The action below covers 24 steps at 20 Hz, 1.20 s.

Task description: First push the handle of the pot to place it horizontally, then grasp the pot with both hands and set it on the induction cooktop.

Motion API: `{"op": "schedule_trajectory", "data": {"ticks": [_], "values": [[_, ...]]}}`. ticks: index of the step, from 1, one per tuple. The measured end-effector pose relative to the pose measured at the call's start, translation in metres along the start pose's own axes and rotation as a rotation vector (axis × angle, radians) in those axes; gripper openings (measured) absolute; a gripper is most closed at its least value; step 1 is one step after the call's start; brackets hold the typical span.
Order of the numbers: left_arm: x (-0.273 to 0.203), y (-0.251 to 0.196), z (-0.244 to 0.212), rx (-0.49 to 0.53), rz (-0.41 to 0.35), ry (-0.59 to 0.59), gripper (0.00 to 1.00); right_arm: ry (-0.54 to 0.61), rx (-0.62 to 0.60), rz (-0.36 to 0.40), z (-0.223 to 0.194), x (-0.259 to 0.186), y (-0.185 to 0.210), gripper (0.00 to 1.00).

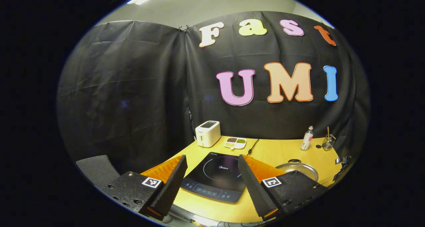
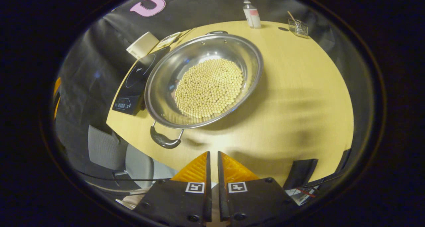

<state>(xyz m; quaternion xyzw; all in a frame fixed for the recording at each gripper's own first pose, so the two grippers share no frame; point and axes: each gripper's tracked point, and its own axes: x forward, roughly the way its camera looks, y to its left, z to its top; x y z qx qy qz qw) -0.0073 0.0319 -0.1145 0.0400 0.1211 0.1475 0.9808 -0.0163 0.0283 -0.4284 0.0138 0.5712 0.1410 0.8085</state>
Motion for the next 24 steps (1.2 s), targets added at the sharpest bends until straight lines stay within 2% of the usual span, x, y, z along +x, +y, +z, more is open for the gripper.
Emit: {"op": "schedule_trajectory", "data": {"ticks": [4, 5, 7, 11, 16, 24], "values": [[0.002, 0.007, -0.009, -0.017, 0.026, 0.026, 0.93, 0.023, 0.021, 0.024, 0.005, 0.018, 0.018, 0.12], [0.004, 0.008, -0.011, -0.023, 0.03, 0.029, 0.96, 0.029, 0.014, 0.023, 0.005, 0.022, 0.021, 0.12], [0.011, 0.011, -0.013, -0.033, 0.033, 0.035, 0.93, 0.038, -0.002, 0.005, 0.005, 0.026, 0.02, 0.12], [0.031, 0.012, -0.019, -0.052, -0.003, 0.05, 0.94, 0.035, 0.024, -0.021, 0.005, 0.028, 0.027, 0.11], [0.069, 0.019, -0.019, -0.045, -0.108, 0.051, 0.94, 0.019, 0.114, -0.072, 0.005, 0.039, 0.049, 0.11], [0.133, 0.03, -0.006, 0.061, -0.312, -0.001, 0.94, -0.067, 0.399, -0.094, 0.023, 0.066, 0.113, 0.1]]}}
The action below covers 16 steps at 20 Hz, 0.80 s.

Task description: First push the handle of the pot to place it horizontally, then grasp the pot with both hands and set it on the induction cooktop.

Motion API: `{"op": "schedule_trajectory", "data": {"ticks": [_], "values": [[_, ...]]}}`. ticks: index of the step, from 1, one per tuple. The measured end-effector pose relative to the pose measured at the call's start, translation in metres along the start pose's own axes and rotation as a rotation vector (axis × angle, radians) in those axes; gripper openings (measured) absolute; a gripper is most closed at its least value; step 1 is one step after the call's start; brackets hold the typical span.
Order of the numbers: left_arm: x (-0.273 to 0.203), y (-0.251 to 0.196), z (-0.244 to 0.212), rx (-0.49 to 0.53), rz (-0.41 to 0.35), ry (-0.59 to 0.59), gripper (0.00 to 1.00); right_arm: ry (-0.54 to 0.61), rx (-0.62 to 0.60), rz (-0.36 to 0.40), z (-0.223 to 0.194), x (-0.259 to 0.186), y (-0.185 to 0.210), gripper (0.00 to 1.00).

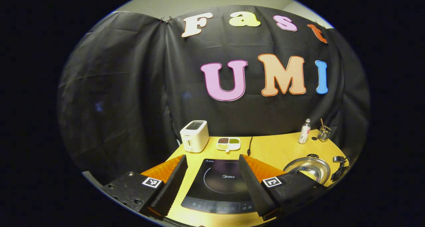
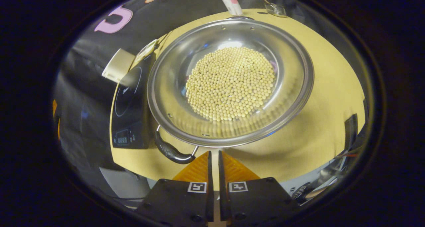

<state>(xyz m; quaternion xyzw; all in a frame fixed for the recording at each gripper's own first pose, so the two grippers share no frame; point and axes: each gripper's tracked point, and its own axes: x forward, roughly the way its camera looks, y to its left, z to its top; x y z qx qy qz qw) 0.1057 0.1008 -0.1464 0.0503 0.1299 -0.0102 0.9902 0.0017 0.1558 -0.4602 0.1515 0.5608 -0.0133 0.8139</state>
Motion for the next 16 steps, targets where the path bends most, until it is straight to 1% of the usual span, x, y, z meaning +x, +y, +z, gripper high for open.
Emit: {"op": "schedule_trajectory", "data": {"ticks": [4, 6, 8, 12, 14, 16], "values": [[0.013, -0.006, -0.006, 0.014, -0.114, 0.0, 0.95, -0.082, 0.133, -0.008, 0.019, 0.006, 0.021, 0.1], [0.015, -0.009, -0.011, 0.008, -0.159, 0.01, 0.94, -0.117, 0.191, -0.003, 0.025, 0.01, 0.035, 0.1], [0.014, -0.009, -0.015, 0.006, -0.189, 0.016, 0.95, -0.125, 0.228, 0.013, 0.027, 0.017, 0.051, 0.1], [0.014, 0.003, -0.023, 0.008, -0.215, 0.026, 0.93, -0.16, 0.259, 0.044, 0.038, 0.028, 0.079, 0.1], [0.016, 0.013, -0.028, 0.005, -0.212, 0.035, 0.94, -0.181, 0.28, 0.05, 0.049, 0.035, 0.087, 0.11], [0.015, 0.023, -0.033, -0.002, -0.206, 0.046, 0.94, -0.196, 0.291, 0.054, 0.054, 0.04, 0.092, 0.1]]}}
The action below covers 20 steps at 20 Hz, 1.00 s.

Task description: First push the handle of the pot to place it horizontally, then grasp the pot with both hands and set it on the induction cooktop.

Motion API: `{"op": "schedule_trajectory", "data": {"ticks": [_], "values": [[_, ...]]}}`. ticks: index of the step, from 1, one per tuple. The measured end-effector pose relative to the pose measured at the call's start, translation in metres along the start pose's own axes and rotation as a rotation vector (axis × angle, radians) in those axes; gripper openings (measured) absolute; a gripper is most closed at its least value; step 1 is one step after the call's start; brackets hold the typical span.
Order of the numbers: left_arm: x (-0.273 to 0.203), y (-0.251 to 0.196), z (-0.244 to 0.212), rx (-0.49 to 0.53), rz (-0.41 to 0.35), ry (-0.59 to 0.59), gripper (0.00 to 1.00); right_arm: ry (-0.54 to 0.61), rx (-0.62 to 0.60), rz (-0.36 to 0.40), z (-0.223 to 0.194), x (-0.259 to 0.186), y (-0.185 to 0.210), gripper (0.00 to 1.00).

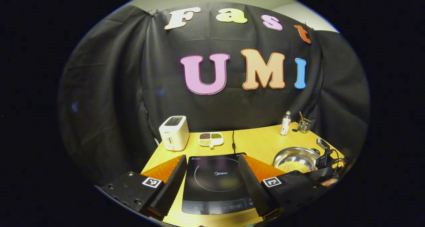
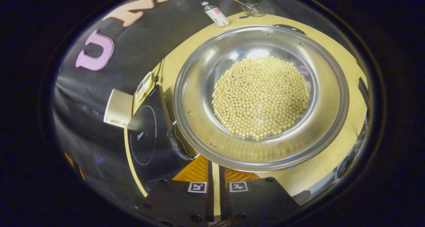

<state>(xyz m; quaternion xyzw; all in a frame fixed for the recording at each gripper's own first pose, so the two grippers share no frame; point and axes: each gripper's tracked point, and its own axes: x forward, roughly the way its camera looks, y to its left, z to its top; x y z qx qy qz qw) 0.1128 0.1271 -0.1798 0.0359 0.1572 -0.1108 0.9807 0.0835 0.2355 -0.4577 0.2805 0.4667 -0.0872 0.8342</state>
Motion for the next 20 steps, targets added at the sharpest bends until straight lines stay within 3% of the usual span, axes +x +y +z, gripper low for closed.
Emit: {"op": "schedule_trajectory", "data": {"ticks": [10, 15, 16, 18, 19, 20], "values": [[-0.003, 0.023, -0.016, -0.008, -0.002, 0.03, 0.94, -0.014, 0.05, 0.04, 0.005, 0.013, 0.022, 0.1], [0.0, 0.012, -0.022, -0.05, -0.039, 0.048, 0.95, 0.008, -0.027, 0.079, 0.003, -0.016, 0.014, 0.1], [0.0, 0.009, -0.024, -0.058, -0.049, 0.048, 0.95, 0.011, -0.048, 0.073, 0.002, -0.024, 0.006, 0.06], [0.0, 0.001, -0.03, -0.073, -0.072, 0.064, 0.95, 0.011, -0.084, 0.067, 0.003, -0.042, -0.008, 0.16], [0.001, -0.003, -0.034, -0.083, -0.084, 0.074, 0.95, 0.014, -0.094, 0.067, 0.004, -0.05, -0.016, 0.31], [0.002, -0.008, -0.037, -0.094, -0.097, 0.086, 0.96, 0.016, -0.099, 0.067, 0.004, -0.061, -0.023, 0.35]]}}
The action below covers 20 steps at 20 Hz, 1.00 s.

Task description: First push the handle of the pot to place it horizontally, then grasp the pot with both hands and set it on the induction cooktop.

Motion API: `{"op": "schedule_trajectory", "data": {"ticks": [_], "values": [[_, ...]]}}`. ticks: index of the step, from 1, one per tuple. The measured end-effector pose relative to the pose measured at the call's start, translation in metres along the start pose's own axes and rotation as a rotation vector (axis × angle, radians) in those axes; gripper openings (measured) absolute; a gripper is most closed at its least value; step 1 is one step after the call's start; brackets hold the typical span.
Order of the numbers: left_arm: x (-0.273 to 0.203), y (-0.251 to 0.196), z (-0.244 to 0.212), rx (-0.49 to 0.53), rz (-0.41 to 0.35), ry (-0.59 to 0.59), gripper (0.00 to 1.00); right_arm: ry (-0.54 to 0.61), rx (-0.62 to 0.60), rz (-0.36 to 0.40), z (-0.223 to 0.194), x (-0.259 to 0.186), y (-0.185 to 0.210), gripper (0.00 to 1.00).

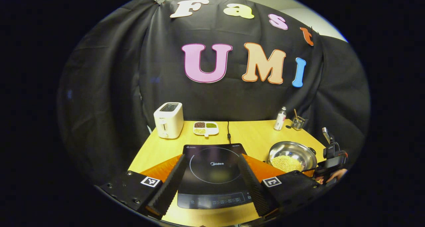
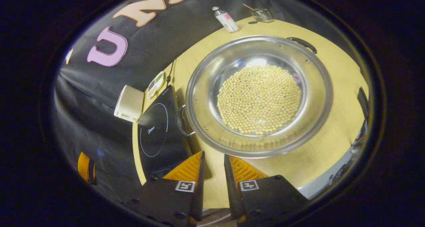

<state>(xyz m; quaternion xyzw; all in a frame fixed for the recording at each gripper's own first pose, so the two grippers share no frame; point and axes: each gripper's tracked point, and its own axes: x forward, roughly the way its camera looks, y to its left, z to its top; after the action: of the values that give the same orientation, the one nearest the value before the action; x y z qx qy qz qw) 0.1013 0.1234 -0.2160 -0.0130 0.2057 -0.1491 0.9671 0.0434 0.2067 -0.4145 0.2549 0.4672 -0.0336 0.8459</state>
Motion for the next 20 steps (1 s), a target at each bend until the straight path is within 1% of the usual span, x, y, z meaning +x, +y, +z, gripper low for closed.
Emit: {"op": "schedule_trajectory", "data": {"ticks": [1, 2, 4, 5, 7, 9, 10, 11, 12, 13, 14, 15, 16, 19, 20], "values": [[0.002, -0.004, -0.005, -0.011, -0.011, 0.016, 0.96, -0.006, -0.008, -0.008, 0.002, -0.01, -0.009, 0.4], [0.004, -0.009, -0.01, -0.024, -0.019, 0.035, 0.96, -0.013, -0.017, -0.017, 0.005, -0.018, -0.018, 0.43], [0.009, -0.018, -0.018, -0.049, -0.033, 0.067, 0.96, -0.035, -0.027, -0.035, 0.017, -0.035, -0.037, 0.54], [0.012, -0.023, -0.022, -0.059, -0.037, 0.081, 0.96, -0.051, -0.023, -0.044, 0.026, -0.039, -0.047, 0.68], [0.019, -0.033, -0.026, -0.071, -0.037, 0.105, 0.96, -0.084, -0.014, -0.052, 0.05, -0.058, -0.067, 0.85], [0.028, -0.046, -0.03, -0.08, -0.035, 0.126, 0.96, -0.118, -0.011, -0.066, 0.08, -0.073, -0.091, 0.93], [0.033, -0.053, -0.031, -0.085, -0.032, 0.136, 0.96, -0.134, -0.004, -0.067, 0.097, -0.079, -0.102, 0.93], [0.039, -0.06, -0.032, -0.092, -0.028, 0.147, 0.96, -0.147, -0.002, -0.069, 0.114, -0.083, -0.113, 1.0], [0.045, -0.068, -0.034, -0.102, -0.019, 0.161, 0.96, -0.157, -0.005, -0.071, 0.13, -0.087, -0.123, 1.0], [0.05, -0.075, -0.037, -0.114, -0.011, 0.178, 0.96, -0.161, -0.011, -0.072, 0.147, -0.089, -0.132, 0.94], [0.057, -0.084, -0.04, -0.126, -0.008, 0.198, 0.97, -0.159, -0.019, -0.068, 0.163, -0.09, -0.14, 0.94], [0.063, -0.092, -0.046, -0.134, -0.003, 0.222, 0.97, -0.153, -0.026, -0.062, 0.177, -0.086, -0.147, 1.0], [0.068, -0.099, -0.05, -0.145, 0.005, 0.246, 0.97, -0.139, -0.033, -0.058, 0.189, -0.084, -0.151, 0.94], [0.083, -0.12, -0.069, -0.214, 0.008, 0.333, 0.96, -0.07, -0.063, -0.05, 0.214, -0.065, -0.17, 0.94], [0.088, -0.127, -0.076, -0.241, 0.007, 0.364, 0.96, -0.04, -0.065, -0.047, 0.217, -0.058, -0.175, 1.0]]}}
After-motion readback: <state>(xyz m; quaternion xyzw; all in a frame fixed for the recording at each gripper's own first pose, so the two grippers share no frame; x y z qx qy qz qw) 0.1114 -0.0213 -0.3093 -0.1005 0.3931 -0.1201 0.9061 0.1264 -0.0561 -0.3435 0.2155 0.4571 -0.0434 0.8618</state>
